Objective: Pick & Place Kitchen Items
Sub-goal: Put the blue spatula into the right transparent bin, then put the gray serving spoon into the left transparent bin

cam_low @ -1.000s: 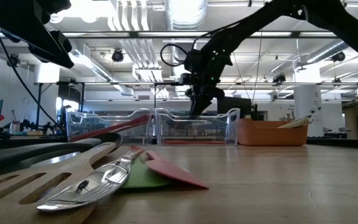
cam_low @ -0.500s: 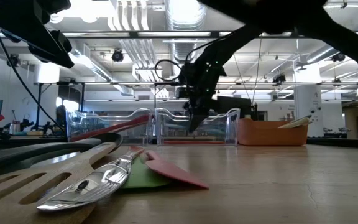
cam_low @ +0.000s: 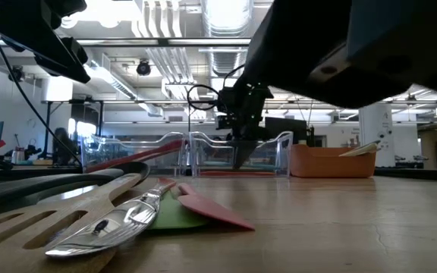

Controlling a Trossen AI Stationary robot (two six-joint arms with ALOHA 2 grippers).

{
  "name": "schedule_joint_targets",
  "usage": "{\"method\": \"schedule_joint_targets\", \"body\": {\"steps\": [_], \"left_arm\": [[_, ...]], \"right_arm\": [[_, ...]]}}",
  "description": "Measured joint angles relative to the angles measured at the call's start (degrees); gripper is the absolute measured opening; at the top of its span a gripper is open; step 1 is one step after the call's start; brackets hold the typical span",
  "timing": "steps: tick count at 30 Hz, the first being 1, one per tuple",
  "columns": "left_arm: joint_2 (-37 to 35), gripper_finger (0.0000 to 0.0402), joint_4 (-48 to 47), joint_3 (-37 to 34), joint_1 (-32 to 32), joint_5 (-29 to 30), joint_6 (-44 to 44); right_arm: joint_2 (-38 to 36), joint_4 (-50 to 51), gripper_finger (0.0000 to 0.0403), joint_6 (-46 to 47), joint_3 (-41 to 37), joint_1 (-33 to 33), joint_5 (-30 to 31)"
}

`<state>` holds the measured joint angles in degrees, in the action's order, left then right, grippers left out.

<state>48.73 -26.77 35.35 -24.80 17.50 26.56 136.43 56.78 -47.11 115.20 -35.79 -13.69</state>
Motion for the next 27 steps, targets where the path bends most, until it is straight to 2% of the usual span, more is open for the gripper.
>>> {"method": "schedule_joint_targets", "body": {"steps": [4,17,27], "left_arm": [[0.0,0.0195,0.03,-0.02,0.01,-0.01,0.0],[0.0,0.0195,-0.02,-0.02,0.01,-0.02,0.01],[0.0,0.0195,-0.01,-0.01,0.02,-0.02,0.0]], "right_arm": [[0.1,-0.41,0.0026,0.02,0.06,0.0,0.37],[0.25,0.52,0.0093,4.28,4.3,0.0,0.37],[0.23,13.1,0.0094,9.56,13.25,1.11,0.36]]}}
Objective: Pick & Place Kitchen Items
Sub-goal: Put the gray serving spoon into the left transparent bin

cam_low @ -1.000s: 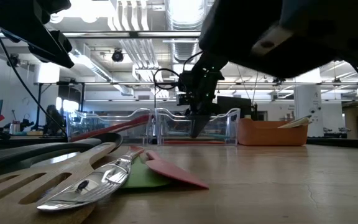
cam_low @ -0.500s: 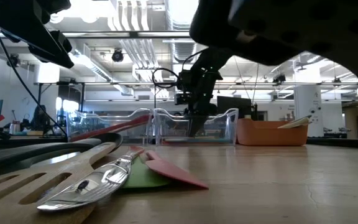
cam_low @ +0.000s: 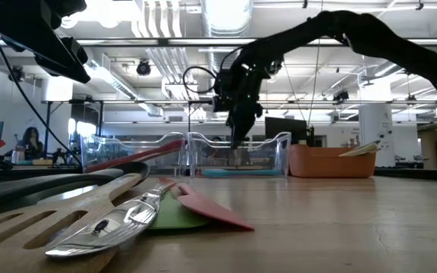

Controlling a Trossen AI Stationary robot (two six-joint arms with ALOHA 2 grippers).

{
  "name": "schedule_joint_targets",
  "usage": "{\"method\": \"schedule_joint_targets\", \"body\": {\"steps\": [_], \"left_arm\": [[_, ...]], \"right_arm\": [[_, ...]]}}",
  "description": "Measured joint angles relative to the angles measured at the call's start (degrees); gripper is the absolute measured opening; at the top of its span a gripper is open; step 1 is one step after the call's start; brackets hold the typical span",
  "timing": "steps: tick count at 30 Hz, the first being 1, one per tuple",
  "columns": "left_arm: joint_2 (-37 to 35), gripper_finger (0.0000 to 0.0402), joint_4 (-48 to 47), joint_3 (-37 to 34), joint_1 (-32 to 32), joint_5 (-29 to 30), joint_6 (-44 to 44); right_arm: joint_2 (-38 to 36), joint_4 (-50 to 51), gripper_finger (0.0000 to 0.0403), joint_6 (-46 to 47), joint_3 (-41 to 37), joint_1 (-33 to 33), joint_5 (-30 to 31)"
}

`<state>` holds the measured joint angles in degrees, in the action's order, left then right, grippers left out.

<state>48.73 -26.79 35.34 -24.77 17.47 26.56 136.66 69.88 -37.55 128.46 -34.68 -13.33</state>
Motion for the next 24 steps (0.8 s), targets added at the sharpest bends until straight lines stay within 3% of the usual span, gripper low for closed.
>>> {"method": "schedule_joint_targets", "body": {"steps": [9,19,24], "left_arm": [[0.0,0.0195,0.0,-0.01,0.0,0.0,0.0],[0.0,0.0195,-0.02,-0.01,0.0,0.02,0.01],[0.0,0.0195,0.0,-0.01,0.0,0.0,0.01]], "right_arm": [[-0.98,6.42,0.0059,3.67,6.59,3.11,-0.01],[-9.94,8.07,0.0013,11.56,6.24,9.54,-0.03],[-14.45,8.29,0.0009,18.93,6.19,14.6,-0.08]]}}
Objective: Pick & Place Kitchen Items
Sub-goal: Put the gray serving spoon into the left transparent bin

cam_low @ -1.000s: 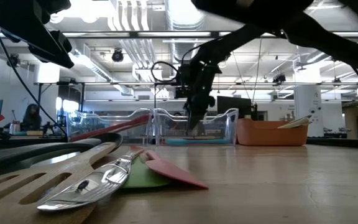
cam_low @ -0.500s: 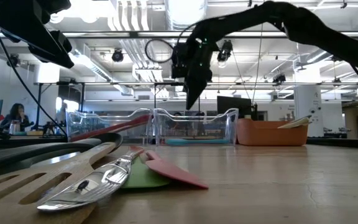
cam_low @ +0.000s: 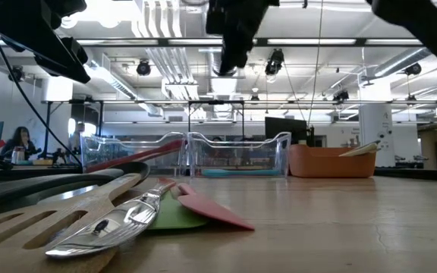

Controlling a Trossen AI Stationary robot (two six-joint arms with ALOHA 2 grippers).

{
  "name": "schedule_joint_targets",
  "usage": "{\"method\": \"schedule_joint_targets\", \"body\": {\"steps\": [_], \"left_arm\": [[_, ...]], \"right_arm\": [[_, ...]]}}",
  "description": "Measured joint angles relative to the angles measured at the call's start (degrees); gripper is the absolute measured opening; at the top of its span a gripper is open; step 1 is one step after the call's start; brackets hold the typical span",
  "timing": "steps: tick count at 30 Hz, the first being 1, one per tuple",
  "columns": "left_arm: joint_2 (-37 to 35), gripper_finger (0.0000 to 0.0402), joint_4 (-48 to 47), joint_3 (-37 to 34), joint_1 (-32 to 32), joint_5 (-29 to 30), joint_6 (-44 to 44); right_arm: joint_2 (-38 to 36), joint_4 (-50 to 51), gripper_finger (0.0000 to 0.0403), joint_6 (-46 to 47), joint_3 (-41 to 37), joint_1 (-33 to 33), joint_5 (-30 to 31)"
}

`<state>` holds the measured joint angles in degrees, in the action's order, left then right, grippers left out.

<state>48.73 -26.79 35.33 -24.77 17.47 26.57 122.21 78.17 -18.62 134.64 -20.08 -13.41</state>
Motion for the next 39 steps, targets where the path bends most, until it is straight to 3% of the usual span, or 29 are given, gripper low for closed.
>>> {"method": "schedule_joint_targets", "body": {"steps": [6,10,16,25,32,39], "left_arm": [[0.0,0.0195,0.08,0.0,-0.01,0.0,0.59],[-0.02,0.0195,1.59,0.0,0.0,0.02,5.15],[-0.02,0.0195,1.71,-0.02,-0.02,0.0,3.95],[0.06,0.0195,2.33,0.0,-0.02,1.45,2.76],[0.37,0.0195,4.98,-0.01,0.02,4.51,0.34],[0.37,0.0195,4.8,-0.02,0.02,-1.01,-0.17]], "right_arm": [[-4.23,4.5,0.0008,9.37,-1.16,7.45,-0.14],[-8.68,4.69,0.0008,13.48,-7.23,12.94,1.38],[-20.94,-2.26,0.0008,26.06,-27.32,22.74,15.71],[-46.4,-30.58,0.0008,44.8,-63.77,36.06,27.25],[-62.37,-44.52,0.0008,46.08,-82.95,41.24,34.58],[-73.89,-53.29,0.0008,41.98,-95.84,42.47,40.61]]}}
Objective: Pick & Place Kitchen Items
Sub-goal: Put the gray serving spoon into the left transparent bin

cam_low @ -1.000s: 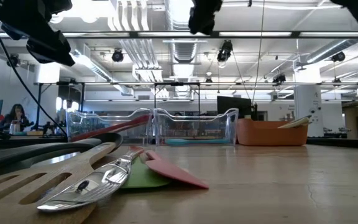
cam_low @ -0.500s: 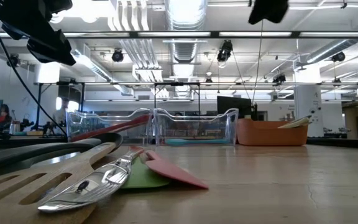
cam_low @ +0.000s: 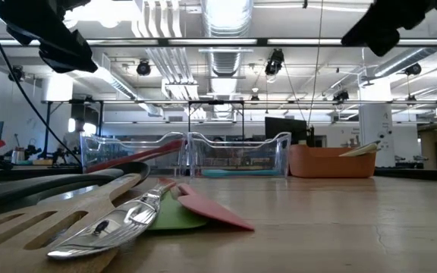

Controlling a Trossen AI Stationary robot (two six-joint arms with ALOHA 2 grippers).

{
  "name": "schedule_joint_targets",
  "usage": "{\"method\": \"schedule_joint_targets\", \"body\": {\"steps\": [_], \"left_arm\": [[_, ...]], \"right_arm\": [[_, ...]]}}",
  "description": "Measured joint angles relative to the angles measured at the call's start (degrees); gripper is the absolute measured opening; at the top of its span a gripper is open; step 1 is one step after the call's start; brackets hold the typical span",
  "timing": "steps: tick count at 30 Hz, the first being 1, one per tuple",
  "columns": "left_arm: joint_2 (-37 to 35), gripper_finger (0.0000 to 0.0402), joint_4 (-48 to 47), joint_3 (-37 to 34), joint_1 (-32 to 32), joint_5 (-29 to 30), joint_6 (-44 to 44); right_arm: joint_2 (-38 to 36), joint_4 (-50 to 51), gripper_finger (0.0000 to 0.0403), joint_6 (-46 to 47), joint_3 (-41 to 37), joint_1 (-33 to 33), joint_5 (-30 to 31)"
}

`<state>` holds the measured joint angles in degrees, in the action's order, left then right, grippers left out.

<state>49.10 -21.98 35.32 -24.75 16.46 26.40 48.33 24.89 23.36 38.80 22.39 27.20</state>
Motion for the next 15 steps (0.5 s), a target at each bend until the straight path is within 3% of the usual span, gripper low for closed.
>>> {"method": "schedule_joint_targets", "body": {"steps": [11,15], "left_arm": [[1.75,0.0195,-2.18,0.02,0.0,-6.42,-1.02],[4.8,0.0195,-2.18,0.02,0.0,-6.46,6.65]], "right_arm": [[-6.77,-2.72,0.0008,-1.25,-8.29,-0.02,-0.02],[-6.68,-2.48,0.0008,-1.27,-8.72,-0.02,-0.07]]}}
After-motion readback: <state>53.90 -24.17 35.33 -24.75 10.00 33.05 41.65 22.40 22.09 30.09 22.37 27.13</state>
